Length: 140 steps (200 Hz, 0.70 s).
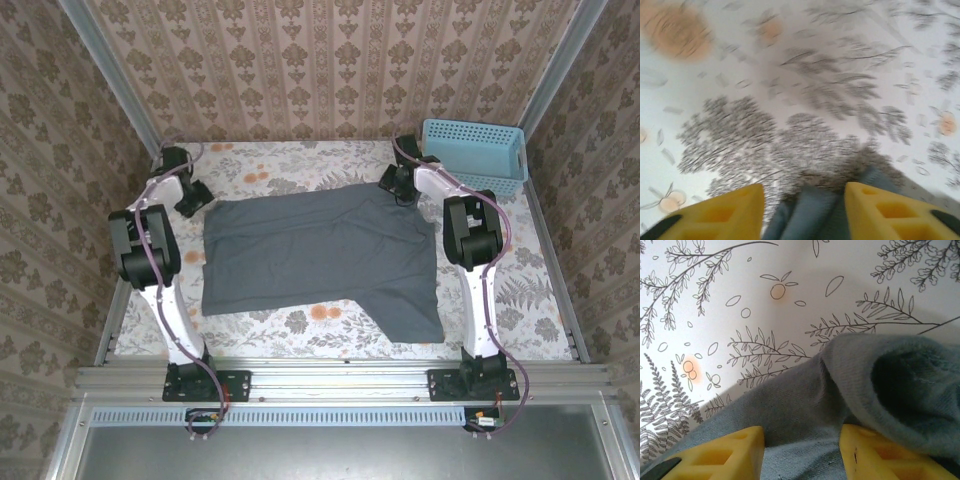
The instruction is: Fold the inside-out t-shirt
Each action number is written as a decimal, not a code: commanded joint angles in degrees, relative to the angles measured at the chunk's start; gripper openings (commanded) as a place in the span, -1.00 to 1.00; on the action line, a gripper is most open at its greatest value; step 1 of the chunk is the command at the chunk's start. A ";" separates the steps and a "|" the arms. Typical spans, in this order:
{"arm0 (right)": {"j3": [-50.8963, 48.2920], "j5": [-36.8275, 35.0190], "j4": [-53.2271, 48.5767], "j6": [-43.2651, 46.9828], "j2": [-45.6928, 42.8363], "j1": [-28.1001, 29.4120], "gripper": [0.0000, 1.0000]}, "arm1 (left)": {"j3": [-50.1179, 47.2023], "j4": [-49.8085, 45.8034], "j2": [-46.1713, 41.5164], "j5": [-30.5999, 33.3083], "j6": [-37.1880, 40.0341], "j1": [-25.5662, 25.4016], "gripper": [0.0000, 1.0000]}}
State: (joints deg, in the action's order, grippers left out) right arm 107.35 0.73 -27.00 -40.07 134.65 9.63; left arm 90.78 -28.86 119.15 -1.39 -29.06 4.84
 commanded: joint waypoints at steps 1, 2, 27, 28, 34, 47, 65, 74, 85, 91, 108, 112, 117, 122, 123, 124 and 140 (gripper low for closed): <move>-2.24 -1.37 -3.93 1.57 -1.17 0.30 -0.05 | 4.29 -3.44 -0.80 5.21 9.42 -4.81 0.08; -2.28 -1.36 -3.93 1.53 -1.25 0.26 -0.06 | 4.39 -3.46 -0.74 5.28 9.70 -4.96 0.08; -3.36 -1.67 -3.94 1.66 -1.82 0.28 -0.05 | 10.00 -7.16 2.74 4.96 15.71 -7.53 0.28; -3.45 -1.68 -3.93 1.66 -1.83 0.29 -0.05 | 10.28 -7.52 3.01 5.07 15.88 -7.63 0.28; -3.76 -2.01 -3.99 1.67 -1.94 0.22 -0.05 | 12.07 -9.03 4.40 5.75 17.05 -8.26 0.28; -4.62 -2.48 -3.94 1.26 -2.20 0.05 -0.05 | 15.69 -12.31 7.31 7.73 18.76 -9.40 0.29; -5.94 -2.38 -2.21 0.41 -2.54 -0.51 -0.05 | 20.02 -16.33 11.23 10.55 20.12 -10.56 0.32; -6.43 -2.25 -1.93 0.16 -2.61 -0.66 -0.05 | 21.81 -17.84 12.89 11.39 20.40 -10.76 0.32; -6.61 -2.25 -1.89 0.09 -2.66 -0.75 -0.05 | 23.88 -19.54 14.87 11.84 20.36 -10.75 0.33; -6.71 -2.32 -1.98 0.10 -2.64 -0.83 -0.05 | 24.91 -20.24 15.85 12.15 20.49 -10.80 0.32; -6.87 -2.24 -1.91 0.08 -2.66 -0.84 -0.05 | 27.43 -22.28 18.34 13.11 20.53 -10.80 0.31; -6.93 -2.27 -1.91 0.08 -2.72 -0.84 -0.05 | 28.00 -22.86 18.91 13.41 20.53 -10.81 0.28; -7.10 -2.34 -1.91 0.08 -2.75 -0.84 -0.05 | 28.77 -23.61 19.51 13.82 20.45 -10.78 0.24; -7.19 -2.47 -1.95 0.11 -2.81 -0.96 -0.06 | 29.23 -24.32 19.99 14.29 20.37 -10.82 0.21; -7.21 -2.53 -1.98 0.10 -2.81 -0.94 -0.06 | 29.38 -24.41 20.07 14.39 20.36 -10.82 0.20; -7.23 -2.55 -1.99 0.09 -2.81 -0.94 -0.06 | 29.46 -24.49 20.16 14.52 20.27 -10.82 0.20; -7.86 -3.14 -1.92 -0.17 -3.21 -1.17 -0.05 | 29.81 -25.84 20.61 17.01 19.48 -10.69 0.12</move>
State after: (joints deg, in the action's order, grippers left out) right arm 102.30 0.21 -24.86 -39.27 131.92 9.50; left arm 118.74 -48.10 137.97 10.04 -10.26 -6.44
